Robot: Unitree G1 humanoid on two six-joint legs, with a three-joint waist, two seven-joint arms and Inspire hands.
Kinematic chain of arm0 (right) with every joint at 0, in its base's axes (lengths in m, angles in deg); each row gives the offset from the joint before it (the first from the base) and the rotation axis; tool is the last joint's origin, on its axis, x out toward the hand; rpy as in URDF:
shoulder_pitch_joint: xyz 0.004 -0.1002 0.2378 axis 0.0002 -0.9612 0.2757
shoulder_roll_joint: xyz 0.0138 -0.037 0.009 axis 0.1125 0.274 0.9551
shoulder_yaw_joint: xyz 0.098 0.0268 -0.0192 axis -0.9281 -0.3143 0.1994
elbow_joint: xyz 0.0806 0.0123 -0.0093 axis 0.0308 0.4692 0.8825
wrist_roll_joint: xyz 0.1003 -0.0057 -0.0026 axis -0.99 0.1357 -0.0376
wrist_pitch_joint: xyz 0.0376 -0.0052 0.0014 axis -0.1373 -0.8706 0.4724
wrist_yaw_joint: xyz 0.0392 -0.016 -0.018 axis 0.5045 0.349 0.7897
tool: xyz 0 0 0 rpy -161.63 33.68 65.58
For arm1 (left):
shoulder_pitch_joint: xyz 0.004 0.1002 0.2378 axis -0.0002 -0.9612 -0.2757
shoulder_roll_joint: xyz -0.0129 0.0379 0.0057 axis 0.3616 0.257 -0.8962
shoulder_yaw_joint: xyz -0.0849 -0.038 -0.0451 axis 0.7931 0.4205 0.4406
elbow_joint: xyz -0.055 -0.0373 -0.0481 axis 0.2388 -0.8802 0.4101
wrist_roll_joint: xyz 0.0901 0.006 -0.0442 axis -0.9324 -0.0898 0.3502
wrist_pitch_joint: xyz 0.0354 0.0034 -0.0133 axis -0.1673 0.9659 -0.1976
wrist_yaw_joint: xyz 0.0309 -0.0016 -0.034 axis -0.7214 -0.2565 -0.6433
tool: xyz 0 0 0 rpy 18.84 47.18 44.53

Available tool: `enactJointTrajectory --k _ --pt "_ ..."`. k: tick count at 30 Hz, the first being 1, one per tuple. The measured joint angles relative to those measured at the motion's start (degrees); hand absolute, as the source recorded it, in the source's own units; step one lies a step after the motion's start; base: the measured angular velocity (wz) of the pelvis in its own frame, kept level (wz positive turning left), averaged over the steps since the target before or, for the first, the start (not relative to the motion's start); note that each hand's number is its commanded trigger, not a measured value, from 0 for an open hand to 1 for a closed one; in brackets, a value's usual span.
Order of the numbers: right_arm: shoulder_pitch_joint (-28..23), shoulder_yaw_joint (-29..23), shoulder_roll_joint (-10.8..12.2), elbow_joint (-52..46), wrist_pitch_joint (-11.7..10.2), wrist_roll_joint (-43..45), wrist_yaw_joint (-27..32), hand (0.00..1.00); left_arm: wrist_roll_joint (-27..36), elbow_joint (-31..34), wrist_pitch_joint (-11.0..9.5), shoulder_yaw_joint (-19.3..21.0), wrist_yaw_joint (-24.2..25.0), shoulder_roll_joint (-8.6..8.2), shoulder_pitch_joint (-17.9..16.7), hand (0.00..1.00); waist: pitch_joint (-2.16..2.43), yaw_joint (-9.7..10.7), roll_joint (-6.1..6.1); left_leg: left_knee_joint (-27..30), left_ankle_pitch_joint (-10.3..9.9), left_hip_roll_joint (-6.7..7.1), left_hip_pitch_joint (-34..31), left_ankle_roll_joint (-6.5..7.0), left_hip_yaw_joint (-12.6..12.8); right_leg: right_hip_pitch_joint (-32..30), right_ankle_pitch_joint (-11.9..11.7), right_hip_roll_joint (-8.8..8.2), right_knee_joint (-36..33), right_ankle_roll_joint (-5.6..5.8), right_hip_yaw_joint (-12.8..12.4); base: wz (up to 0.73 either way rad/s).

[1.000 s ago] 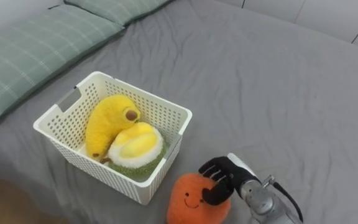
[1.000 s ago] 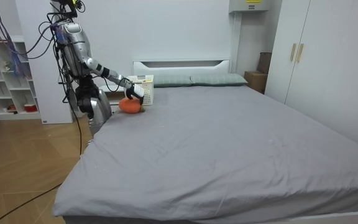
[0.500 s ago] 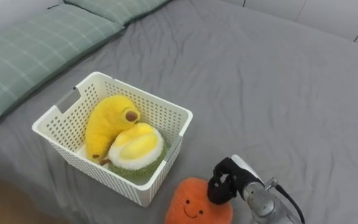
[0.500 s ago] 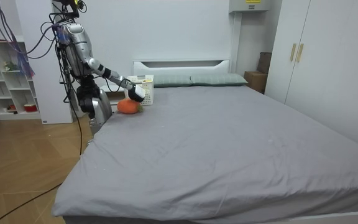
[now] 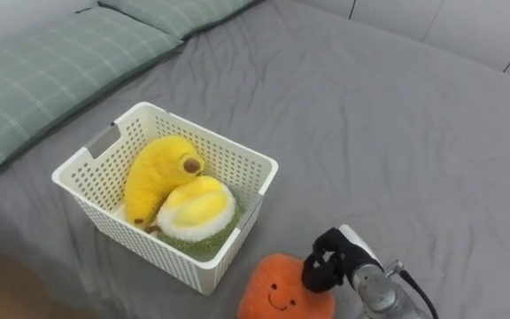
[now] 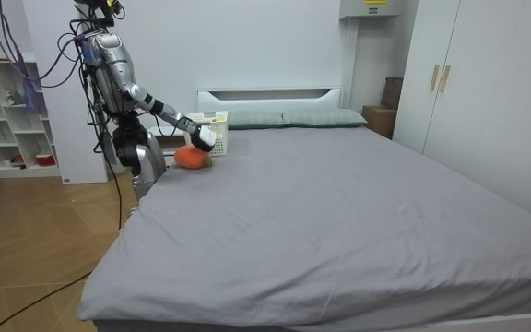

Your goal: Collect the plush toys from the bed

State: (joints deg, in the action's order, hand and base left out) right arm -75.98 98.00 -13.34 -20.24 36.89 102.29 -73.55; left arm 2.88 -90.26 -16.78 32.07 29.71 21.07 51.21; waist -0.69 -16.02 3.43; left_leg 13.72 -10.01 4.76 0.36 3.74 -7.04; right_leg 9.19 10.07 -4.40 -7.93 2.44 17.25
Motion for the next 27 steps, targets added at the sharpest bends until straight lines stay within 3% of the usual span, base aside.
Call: enactJointTrajectory --k 5,11,18,22,27 --pt "0.0 -0.2 -0.59 -0.35 -0.03 -1.72 1.19 1.0 0.01 0.3 -0.23 0.01 0.23 0.09 0.09 0.0 -0.08 0.21 -0.1 -0.04 0.0 0.06 -0.04 0.0 -0.14 0.01 0.03 -0.04 0.06 0.05 0.06 0.0" --pt "-0.03 -1.68 -1.05 -8.85 -0.01 -2.4 2.11 1.0 -0.05 -0.1 -0.04 0.5 1.35 0.49 -0.02 0.0 -0.31 2.32 -0.32 -0.15 0.02 0.06 0.13 0.01 -0.17 0.04 0.03 -0.03 0.12 0.05 0.03 -0.01" --pt "-0.04 -6.66 -1.85 -17.92 -0.73 -3.43 2.88 1.0 -0.07 -0.12 -0.53 1.74 1.23 0.4 0.17 0.0 -0.01 3.49 0.19 -0.29 0.02 -0.13 0.25 0.01 0.26 -0.14 0.02 0.14 -0.08 0.05 -1.01 -0.03" --pt "-0.04 -7.0 -3.66 -22.06 -1.15 -3.09 3.21 1.0 -0.09 -0.17 -1.44 2.23 1.23 0.55 0.78 0.0 0.23 3.71 0.55 -0.33 0.01 -0.24 0.37 0.0 0.59 -0.23 -0.04 0.21 -0.25 0.04 -1.5 -0.04" --pt "-0.02 -7.46 -4.03 -26.63 -1.02 -3.1 3.37 1.0 0.0 -0.19 -1.47 3.1 1.23 0.67 1.41 0.0 0.22 3.9 0.5 -0.32 0.02 -0.32 0.49 0.01 0.82 -0.43 -0.06 0.19 -0.69 0.04 -1.61 -0.01"
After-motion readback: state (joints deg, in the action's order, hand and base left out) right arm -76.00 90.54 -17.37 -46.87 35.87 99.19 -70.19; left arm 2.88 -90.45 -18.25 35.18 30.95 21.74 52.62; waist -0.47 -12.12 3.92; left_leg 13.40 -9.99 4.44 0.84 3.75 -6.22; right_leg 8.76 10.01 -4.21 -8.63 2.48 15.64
